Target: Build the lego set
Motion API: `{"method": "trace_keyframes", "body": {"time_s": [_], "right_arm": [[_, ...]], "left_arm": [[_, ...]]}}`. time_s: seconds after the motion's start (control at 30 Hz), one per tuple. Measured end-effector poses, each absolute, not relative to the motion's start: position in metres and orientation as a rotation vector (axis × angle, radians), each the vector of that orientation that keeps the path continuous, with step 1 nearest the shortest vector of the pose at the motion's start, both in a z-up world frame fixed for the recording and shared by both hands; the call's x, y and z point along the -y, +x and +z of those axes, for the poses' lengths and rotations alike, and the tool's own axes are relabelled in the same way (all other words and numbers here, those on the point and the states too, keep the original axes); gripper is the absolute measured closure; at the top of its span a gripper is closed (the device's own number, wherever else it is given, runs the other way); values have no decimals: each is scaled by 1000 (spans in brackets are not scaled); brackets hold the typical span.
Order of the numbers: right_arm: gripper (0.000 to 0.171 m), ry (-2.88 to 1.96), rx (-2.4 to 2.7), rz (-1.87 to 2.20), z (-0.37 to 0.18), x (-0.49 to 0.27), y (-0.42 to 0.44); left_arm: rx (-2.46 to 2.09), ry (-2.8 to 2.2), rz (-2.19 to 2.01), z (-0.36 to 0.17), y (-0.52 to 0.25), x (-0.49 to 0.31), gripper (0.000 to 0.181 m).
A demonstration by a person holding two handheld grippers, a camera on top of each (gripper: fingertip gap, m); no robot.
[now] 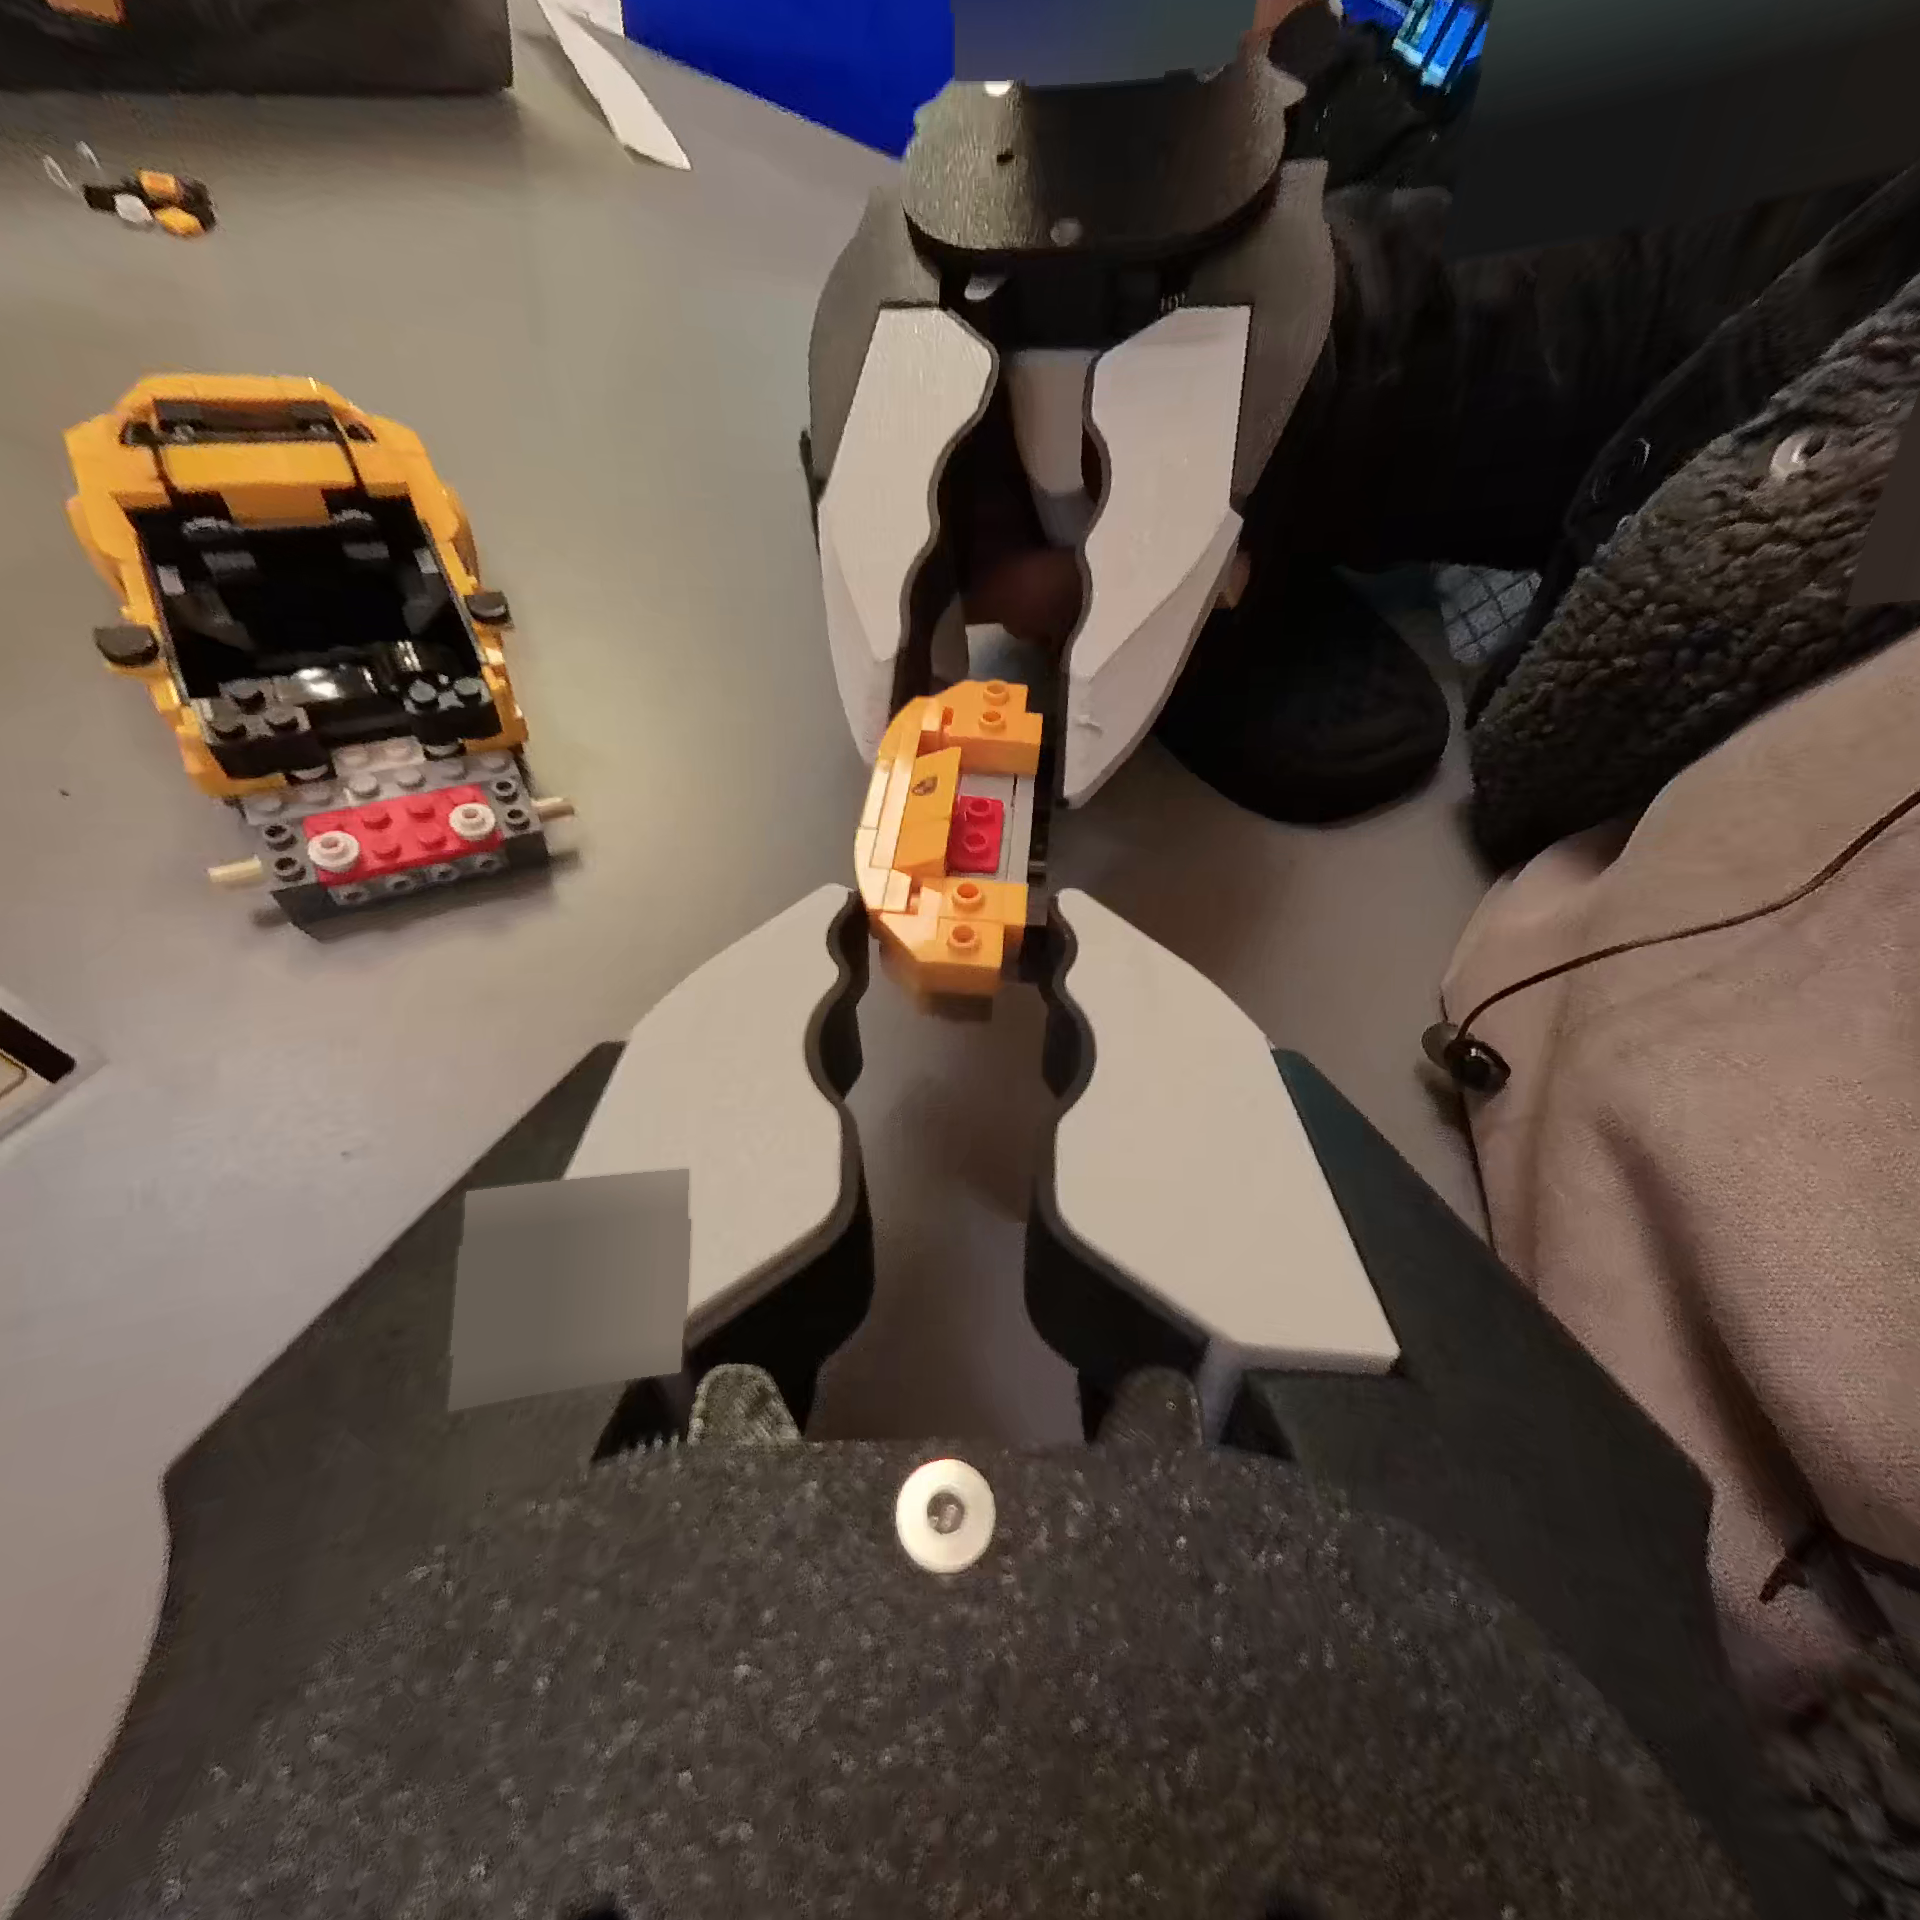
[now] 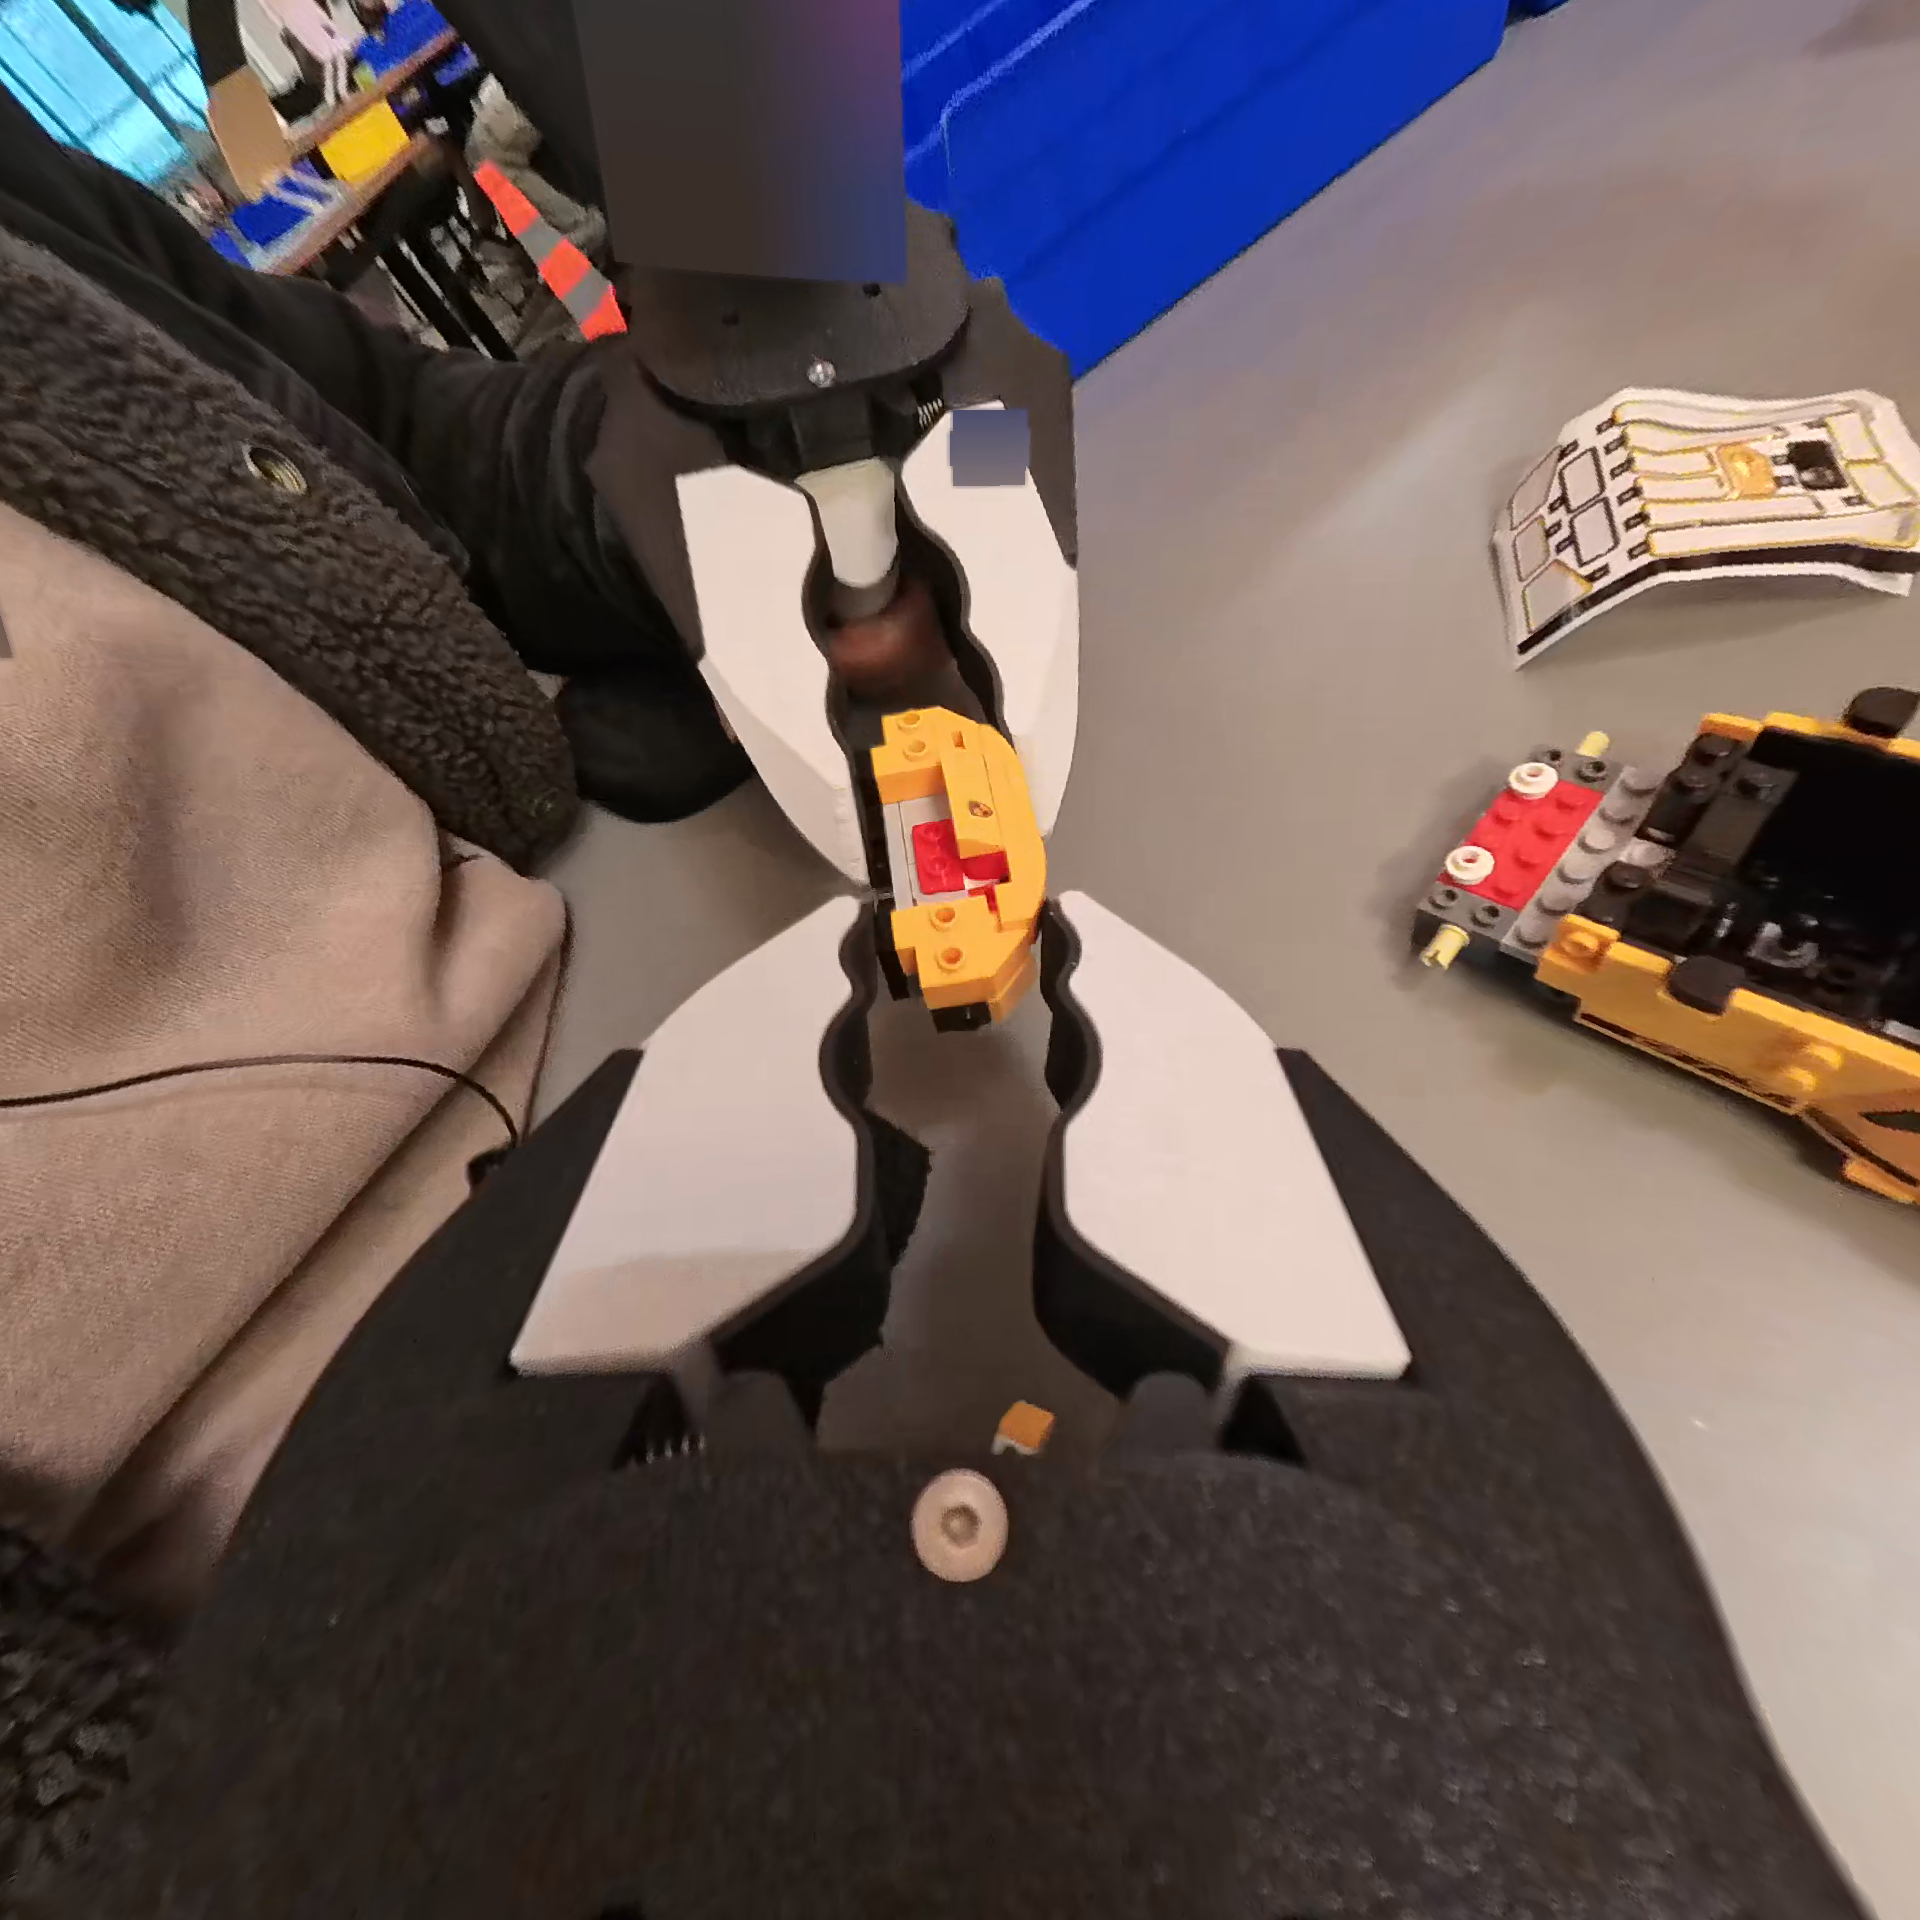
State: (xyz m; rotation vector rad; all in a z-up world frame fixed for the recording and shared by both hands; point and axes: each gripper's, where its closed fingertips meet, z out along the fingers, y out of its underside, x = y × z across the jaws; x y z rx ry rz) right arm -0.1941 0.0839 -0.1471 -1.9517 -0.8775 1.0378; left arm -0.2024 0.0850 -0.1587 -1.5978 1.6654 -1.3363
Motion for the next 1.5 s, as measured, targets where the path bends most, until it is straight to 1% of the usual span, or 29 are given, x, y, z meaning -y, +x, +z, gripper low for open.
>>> {"method": "trace_keyframes", "body": {"time_s": [0.23, 0.4, 0.57, 0.73, 0.9, 1.1, 1.2, 1.5], "right_arm": [[141, -2035, 1001, 940, -170, -84, -193], [141, -2111, 1104, 772, -189, -89, -188], [141, -2131, 1231, 641, -201, -88, -187], [141, -2107, 1266, 618, -200, -86, -186], [136, -2102, 1217, 691, -191, -87, -183], [138, -2068, 1181, 701, -179, -95, -188], [138, -2092, 1221, 675, -185, -95, -188], [140, -2146, 1366, 651, -195, -98, -200]], "left_arm": [[-1748, -1637, -1259, -179, -205, -87, 150], [-1785, -1627, -1150, -187, -207, -94, 144], [-1845, -1616, -1055, -197, -207, -92, 145], [-1896, -1569, -961, -202, -207, -91, 149], [-1902, -1571, -963, -203, -207, -91, 150], [-1888, -1538, -967, -199, -208, -93, 148], [-1890, -1522, -985, -197, -208, -91, 150], [-1947, -1515, -851, -207, -213, -95, 152]]}}
